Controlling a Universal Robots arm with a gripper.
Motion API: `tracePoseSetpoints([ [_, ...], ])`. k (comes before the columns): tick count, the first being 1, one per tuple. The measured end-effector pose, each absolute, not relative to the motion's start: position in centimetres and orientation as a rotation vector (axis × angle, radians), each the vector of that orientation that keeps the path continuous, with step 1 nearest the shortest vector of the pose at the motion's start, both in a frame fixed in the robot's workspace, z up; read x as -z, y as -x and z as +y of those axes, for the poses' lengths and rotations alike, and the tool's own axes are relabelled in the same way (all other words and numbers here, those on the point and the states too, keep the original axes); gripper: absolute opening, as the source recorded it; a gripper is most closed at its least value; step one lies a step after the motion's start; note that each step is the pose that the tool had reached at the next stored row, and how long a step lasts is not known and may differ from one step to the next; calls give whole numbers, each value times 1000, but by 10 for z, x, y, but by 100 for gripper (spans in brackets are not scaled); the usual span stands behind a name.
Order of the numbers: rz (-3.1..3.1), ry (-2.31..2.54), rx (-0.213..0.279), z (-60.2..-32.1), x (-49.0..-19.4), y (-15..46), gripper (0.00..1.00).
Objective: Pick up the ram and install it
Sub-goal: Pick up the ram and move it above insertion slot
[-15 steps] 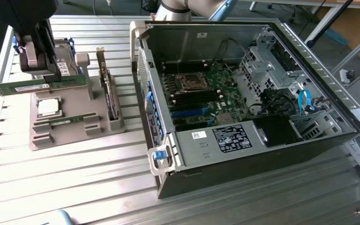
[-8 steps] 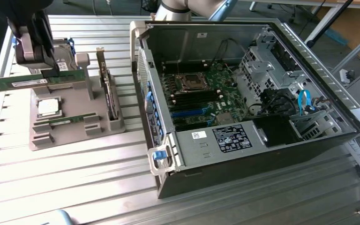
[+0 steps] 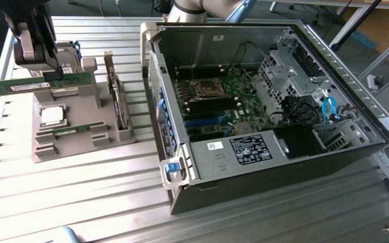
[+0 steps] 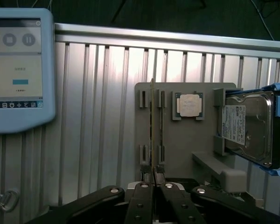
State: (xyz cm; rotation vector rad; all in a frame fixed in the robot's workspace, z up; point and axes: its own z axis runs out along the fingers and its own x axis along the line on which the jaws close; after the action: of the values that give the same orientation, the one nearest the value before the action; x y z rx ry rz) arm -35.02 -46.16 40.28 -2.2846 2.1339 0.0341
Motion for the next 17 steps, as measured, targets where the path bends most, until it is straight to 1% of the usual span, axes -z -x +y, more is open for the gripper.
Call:
tracePoseSetpoints([
  [17,2134,2285,-34,-462,-403,333,12],
])
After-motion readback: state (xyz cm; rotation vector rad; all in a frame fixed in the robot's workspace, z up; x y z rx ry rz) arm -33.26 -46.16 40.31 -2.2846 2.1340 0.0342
